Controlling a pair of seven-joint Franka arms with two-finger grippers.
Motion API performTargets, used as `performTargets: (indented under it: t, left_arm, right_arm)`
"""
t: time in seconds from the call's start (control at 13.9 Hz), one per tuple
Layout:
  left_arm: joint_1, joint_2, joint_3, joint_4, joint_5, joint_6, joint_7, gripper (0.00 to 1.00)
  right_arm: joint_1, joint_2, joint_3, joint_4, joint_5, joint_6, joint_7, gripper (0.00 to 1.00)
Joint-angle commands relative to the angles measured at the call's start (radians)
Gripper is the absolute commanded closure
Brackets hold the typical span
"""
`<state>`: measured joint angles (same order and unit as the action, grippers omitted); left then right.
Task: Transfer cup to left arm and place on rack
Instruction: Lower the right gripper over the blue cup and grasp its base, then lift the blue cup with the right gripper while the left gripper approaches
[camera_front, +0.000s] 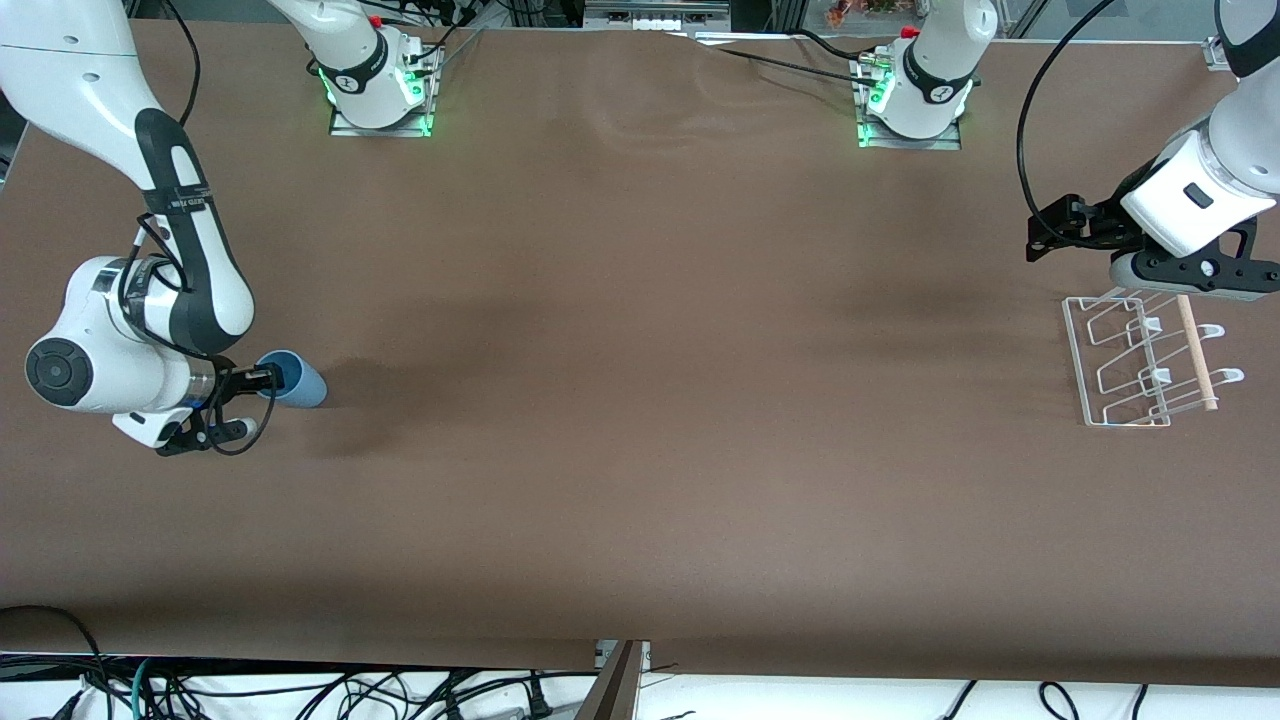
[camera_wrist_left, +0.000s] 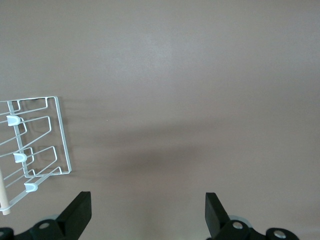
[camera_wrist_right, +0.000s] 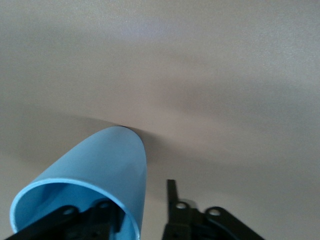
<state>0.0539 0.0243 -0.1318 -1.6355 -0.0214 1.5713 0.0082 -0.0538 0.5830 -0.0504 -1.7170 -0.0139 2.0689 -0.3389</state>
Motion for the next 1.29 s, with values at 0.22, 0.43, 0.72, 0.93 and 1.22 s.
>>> performTargets:
  t: [0.22, 0.43, 0.72, 0.93, 1.22]
  left_arm:
    - [0.006, -0.012, 0.000, -0.004, -0.026, -0.011, 0.001, 0.00]
    - [0.006, -0.012, 0.000, -0.004, -0.026, -0.011, 0.001, 0.00]
    - [0.006, -0.012, -0.002, -0.004, -0.026, -0.011, 0.001, 0.00]
    - [-0.005, 0.018, -0.002, -0.003, -0.026, -0.013, 0.009, 0.00]
    - [-0.011, 0.045, -0.020, 0.022, -0.040, -0.013, 0.064, 0.00]
  right_arm:
    - [-0.006, -0.014, 0.009, 0.011, -0.003, -0.035, -0.009, 1.00]
    - [0.002, -0.029, 0.018, 0.058, 0.015, -0.137, 0.004, 1.00]
    - [0.041, -0.031, 0.030, 0.258, 0.159, -0.409, 0.141, 1.00]
    - [0.130, -0.049, 0.032, 0.327, 0.280, -0.429, 0.375, 1.00]
    - [0.279, -0.058, 0.034, 0.439, 0.438, -0.429, 0.755, 1.00]
